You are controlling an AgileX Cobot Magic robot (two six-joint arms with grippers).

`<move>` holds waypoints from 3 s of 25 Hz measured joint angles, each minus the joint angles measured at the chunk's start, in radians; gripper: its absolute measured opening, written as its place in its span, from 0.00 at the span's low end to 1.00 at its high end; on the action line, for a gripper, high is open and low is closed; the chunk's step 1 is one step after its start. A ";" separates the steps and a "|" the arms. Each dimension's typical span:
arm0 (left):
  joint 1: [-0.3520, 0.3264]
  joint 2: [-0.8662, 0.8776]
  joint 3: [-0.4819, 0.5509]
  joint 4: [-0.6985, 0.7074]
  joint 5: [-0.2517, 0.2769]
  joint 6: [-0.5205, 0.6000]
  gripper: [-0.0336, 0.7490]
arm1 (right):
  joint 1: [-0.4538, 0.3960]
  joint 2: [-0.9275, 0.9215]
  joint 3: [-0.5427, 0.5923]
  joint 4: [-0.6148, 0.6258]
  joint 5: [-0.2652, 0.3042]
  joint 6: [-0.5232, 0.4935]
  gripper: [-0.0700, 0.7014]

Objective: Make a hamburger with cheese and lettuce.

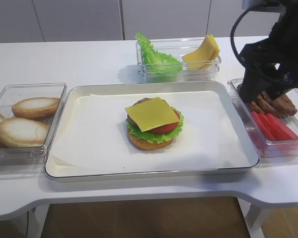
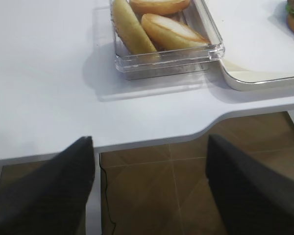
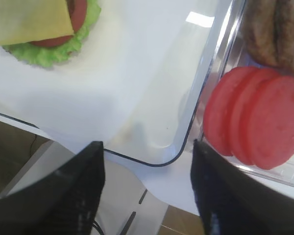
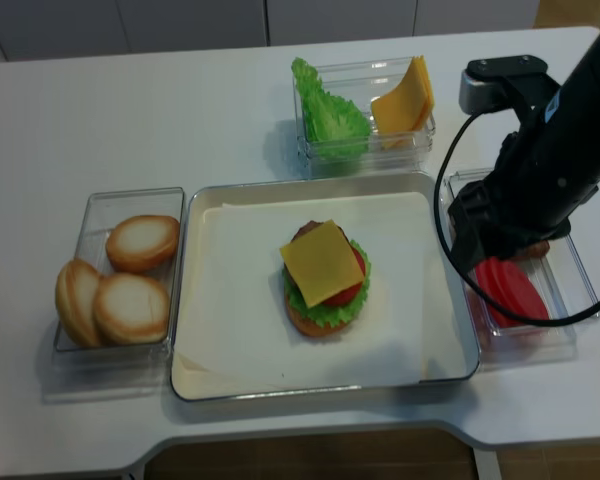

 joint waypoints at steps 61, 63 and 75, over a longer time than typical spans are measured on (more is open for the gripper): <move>0.000 0.000 0.000 0.000 0.000 0.000 0.72 | -0.196 -1.358 0.384 -0.145 0.059 0.137 0.63; 0.000 0.000 0.000 0.000 0.000 0.000 0.72 | -0.196 -1.381 0.386 -0.145 0.059 0.117 0.63; 0.000 0.000 0.000 0.000 0.000 0.000 0.72 | -0.196 -1.473 0.636 -0.145 0.060 0.033 0.63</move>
